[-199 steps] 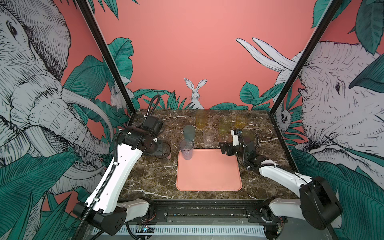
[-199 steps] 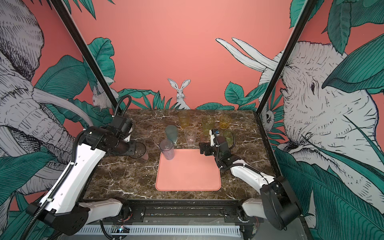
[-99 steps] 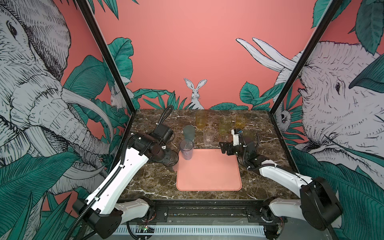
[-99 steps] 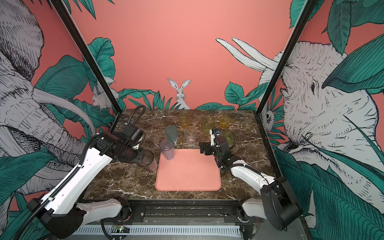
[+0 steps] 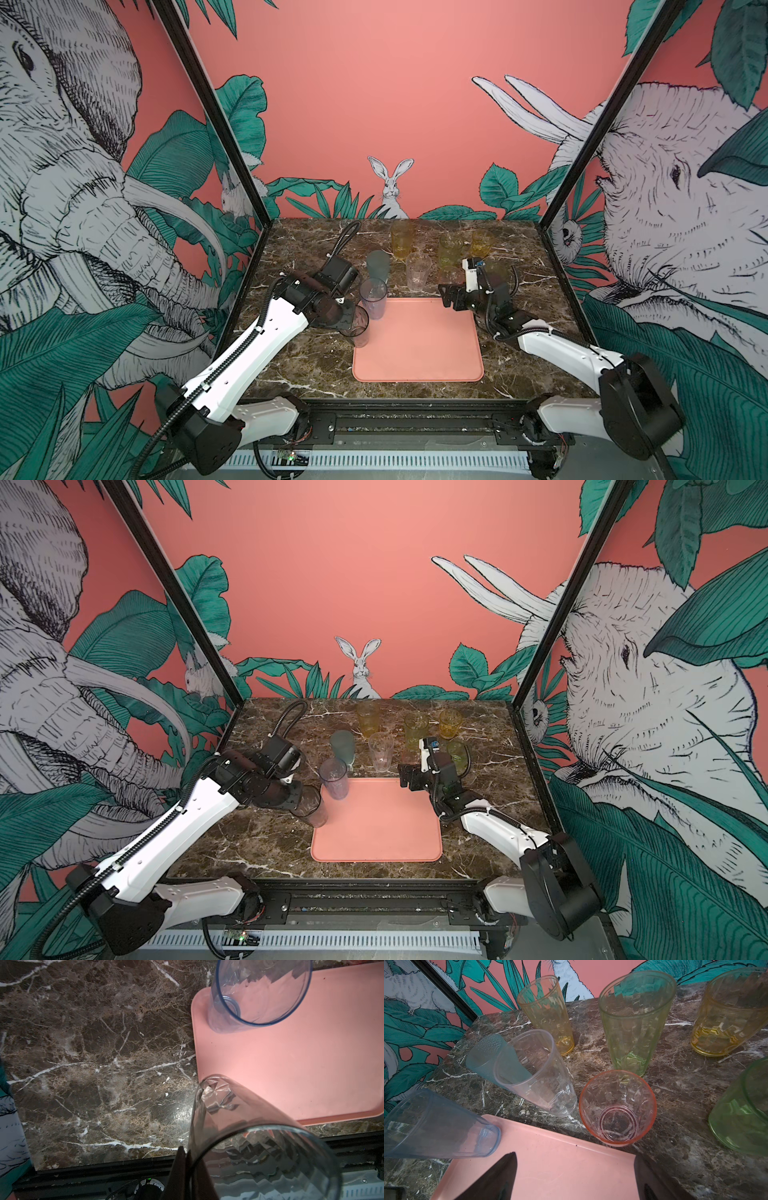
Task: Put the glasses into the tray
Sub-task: 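Lower the grey cup onto the pink tray and open the left gripper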
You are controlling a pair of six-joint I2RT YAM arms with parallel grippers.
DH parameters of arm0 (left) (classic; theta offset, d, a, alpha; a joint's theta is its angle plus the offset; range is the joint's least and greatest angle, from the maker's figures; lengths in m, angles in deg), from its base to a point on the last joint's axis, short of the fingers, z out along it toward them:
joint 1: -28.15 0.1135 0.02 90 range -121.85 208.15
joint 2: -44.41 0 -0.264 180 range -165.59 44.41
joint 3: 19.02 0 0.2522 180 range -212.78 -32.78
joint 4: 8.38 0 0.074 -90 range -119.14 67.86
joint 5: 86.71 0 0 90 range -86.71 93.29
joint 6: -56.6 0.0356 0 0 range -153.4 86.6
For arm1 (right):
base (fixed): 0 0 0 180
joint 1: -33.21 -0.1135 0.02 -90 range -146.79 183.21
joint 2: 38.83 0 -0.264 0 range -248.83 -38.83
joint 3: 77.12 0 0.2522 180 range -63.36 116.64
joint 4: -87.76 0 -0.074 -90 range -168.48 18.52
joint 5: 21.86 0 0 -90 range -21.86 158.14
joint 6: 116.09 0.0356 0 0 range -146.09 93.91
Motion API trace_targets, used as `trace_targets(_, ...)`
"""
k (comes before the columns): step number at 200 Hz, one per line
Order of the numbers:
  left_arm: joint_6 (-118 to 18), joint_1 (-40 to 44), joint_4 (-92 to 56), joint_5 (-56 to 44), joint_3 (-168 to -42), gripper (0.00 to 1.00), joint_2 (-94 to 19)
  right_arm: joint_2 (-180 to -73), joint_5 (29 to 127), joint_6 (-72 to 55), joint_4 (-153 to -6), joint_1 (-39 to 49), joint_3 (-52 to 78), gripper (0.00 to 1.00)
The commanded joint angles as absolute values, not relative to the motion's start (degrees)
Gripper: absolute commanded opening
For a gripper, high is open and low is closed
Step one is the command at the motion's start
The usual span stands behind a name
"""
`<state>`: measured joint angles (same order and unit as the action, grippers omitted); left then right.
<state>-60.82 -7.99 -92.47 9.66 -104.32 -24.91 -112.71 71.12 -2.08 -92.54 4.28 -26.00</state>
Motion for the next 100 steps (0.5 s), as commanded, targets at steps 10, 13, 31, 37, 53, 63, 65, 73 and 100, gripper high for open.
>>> trace_targets(10, -62.83, -8.93, -87.07, 8.3, -102.08, 0.0, -25.88, -112.93, 70.42, -2.01, -94.22, 4.35, -25.61, 0.9)
trace_targets(13, -62.91, -8.98, -86.78, 8.3, -101.87, 0.0, -26.03, -113.04, 70.45, -2.01, -94.29, 4.32, -25.57, 0.9)
trace_targets(31, -63.4, -9.16, -85.26, 8.21, -101.36, 0.0, -27.24, -113.01, 70.58, -2.01, -94.19, 4.34, -25.46, 0.9)
trace_targets(37, -63.53, -9.2, -84.9, 8.13, -101.29, 0.0, -27.6, -113.09, 70.6, -1.95, -94.04, 4.38, -25.39, 0.9)
trace_targets(53, -63.81, -9.29, -83.7, 7.71, -100.98, 0.0, -28.61, -113.1, 70.6, -1.96, -93.89, 4.32, -25.33, 0.9)
trace_targets(63, -63.87, -9.35, -83.06, 7.58, -100.9, 0.0, -29.35, -113.09, 70.6, -2.01, -93.83, 4.35, -25.25, 0.9)
trace_targets(65, -63.89, -9.37, -83.01, 7.53, -100.89, 0.0, -29.53, -113.09, 70.6, -2.01, -93.8, 4.37, -25.23, 0.9)
trace_targets(73, -63.85, -9.45, -82.72, 7.51, -100.98, 0.0, -30.05, -113.09, 70.63, -2.01, -93.69, 4.37, -25.15, 0.9)
trace_targets(100, -63.89, -9.64, -82.36, 7.74, -101.08, 0.0, -31.66, -113.38, 70.77, -1.97, -93.42, 4.3, -24.95, 0.9)
